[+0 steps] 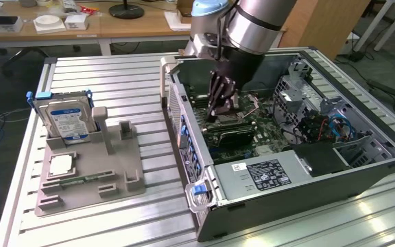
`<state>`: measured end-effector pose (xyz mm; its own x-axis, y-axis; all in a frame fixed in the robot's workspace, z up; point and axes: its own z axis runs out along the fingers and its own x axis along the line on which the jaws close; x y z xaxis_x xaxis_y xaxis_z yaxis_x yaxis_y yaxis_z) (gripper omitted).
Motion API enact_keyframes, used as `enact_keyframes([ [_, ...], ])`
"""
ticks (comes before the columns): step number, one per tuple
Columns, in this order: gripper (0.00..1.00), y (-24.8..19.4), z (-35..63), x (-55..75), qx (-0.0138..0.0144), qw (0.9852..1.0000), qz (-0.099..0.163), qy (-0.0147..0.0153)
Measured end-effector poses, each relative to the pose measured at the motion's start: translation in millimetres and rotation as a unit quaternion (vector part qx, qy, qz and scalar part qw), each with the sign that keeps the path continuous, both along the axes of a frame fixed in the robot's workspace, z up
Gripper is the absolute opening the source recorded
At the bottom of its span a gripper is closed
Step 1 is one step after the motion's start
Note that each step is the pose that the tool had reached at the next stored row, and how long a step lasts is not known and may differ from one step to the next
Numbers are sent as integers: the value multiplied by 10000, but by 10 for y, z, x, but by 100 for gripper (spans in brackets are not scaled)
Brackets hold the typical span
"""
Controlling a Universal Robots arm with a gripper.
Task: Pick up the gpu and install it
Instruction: 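Press down on the gpu until it lock into place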
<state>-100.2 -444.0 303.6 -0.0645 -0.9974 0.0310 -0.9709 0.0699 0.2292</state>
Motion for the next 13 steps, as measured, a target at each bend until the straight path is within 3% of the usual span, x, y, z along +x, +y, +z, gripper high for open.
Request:
enact_keyframes([
  [3,10,43,-41,-15,-2,10000,1,13],
  [9,10,85,-83,-142,-2,10000,0,17],
  [13,10,114,-96,-154,-1,10000,1,19],
])
